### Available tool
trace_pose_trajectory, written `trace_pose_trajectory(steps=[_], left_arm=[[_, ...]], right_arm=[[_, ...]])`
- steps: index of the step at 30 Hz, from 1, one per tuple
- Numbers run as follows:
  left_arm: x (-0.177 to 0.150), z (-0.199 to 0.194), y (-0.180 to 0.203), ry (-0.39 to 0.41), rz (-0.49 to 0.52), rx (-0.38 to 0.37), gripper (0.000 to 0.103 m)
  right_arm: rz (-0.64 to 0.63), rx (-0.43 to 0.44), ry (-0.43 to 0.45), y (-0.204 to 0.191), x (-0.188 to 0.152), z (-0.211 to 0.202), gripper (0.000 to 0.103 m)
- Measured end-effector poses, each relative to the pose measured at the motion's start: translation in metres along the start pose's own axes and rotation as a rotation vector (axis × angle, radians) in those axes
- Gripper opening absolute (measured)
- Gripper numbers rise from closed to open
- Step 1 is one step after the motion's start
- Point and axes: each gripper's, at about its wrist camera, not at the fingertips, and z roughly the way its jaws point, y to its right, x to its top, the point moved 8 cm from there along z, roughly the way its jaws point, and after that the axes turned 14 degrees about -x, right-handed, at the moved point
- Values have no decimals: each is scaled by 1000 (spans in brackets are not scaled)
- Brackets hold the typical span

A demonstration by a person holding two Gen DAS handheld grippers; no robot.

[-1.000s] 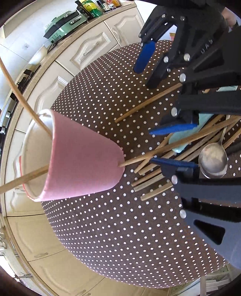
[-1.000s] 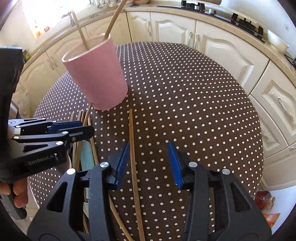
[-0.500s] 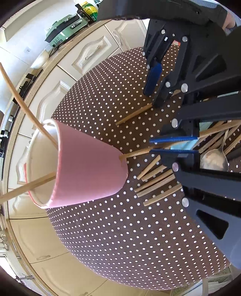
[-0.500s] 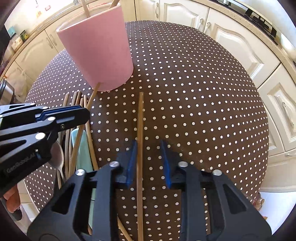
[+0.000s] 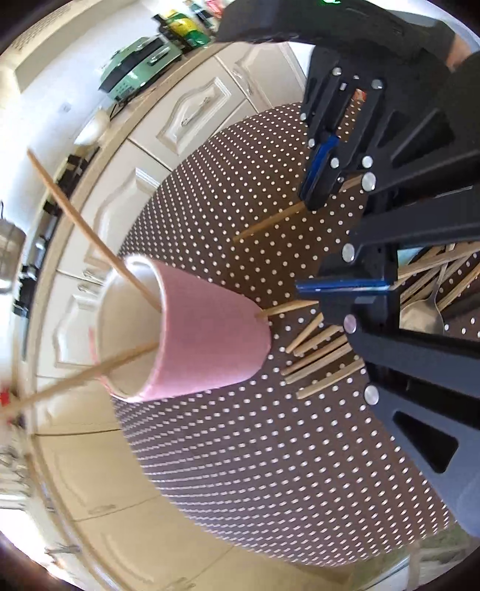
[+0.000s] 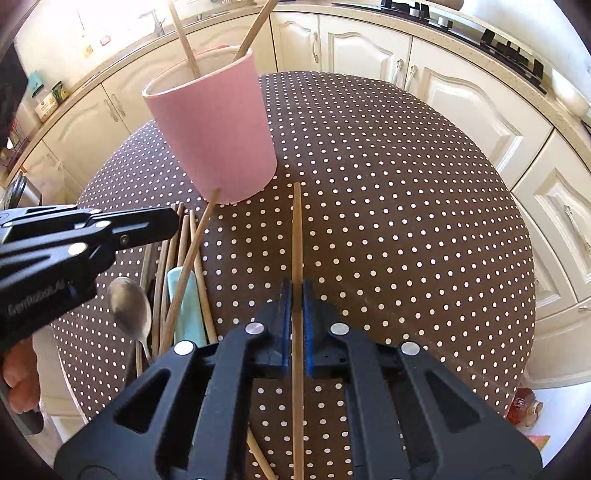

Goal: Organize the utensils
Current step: 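Grasp another chopstick with the right tool while the left tool grasps one too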

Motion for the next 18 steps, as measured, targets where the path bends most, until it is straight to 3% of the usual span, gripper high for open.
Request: trace_pose_trajectory(steps=[1, 2, 4, 11, 12, 14, 15, 18], left_arm=[[-1, 3, -1, -20, -8, 3, 13], [-2, 6, 0, -28, -8, 6, 31], [-2, 8, 1, -18, 8, 31, 41], [0, 34, 3, -59, 2, 36, 40], [0, 37, 2, -62, 0, 40, 37], [1, 43, 3, -70, 0, 39, 14], [-1, 42, -1, -66, 5, 43, 10], [3, 44, 8, -48, 5, 13, 7]], right_arm=[[2, 6, -3, 0, -1, 0, 6], [4, 11, -3, -2, -2, 0, 6], [4, 13, -5, -3, -1, 2, 6], [13, 22, -16, -10, -1, 10, 6], [15, 24, -17, -10, -1, 11, 6], [19, 26, -15, -10, -1, 12, 6], [20, 27, -14, -9, 0, 12, 6], [29, 33, -1, -7, 1, 11, 6]])
